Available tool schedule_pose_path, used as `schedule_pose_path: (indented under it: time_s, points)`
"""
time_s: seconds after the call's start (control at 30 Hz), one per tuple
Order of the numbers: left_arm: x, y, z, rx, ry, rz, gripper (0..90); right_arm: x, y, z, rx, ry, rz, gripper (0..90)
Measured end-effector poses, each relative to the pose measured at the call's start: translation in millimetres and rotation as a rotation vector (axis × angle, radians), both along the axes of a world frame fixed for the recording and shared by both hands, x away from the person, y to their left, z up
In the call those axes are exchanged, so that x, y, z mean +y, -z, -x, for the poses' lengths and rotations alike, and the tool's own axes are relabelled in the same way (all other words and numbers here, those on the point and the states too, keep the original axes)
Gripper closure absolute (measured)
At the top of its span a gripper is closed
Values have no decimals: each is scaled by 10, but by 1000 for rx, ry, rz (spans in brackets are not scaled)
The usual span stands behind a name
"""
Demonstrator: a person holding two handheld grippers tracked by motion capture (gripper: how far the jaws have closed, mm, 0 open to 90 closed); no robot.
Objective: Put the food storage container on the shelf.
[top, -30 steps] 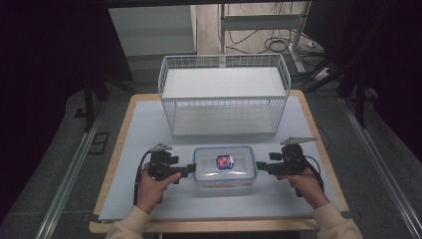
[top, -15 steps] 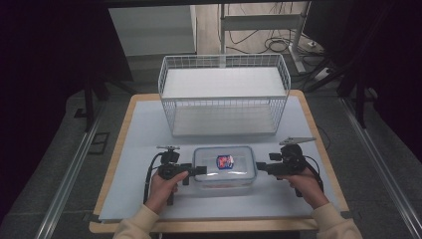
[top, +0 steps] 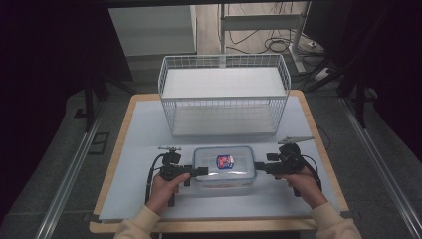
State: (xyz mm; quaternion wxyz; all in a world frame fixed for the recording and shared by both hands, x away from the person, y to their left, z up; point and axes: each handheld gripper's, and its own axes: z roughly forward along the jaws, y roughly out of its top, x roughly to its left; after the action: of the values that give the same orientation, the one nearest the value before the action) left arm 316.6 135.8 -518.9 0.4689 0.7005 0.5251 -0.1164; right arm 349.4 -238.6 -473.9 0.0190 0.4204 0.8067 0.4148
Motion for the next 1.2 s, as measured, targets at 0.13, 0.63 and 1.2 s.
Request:
schedule_pose_path:
  time_s: [0.13, 0.63, 1.2]
  points:
    - [4, 5, -3, 0, -3, 7, 230, 77, 33, -65, 54, -27, -34, 250]
    - [0, 6, -2, -6, -4, 7, 230, 211, 199, -241, 204, -69, -119, 239]
    - [30, -16, 55, -40, -21, 16, 297, 118, 211, -236, 272, -63, -193, 369]
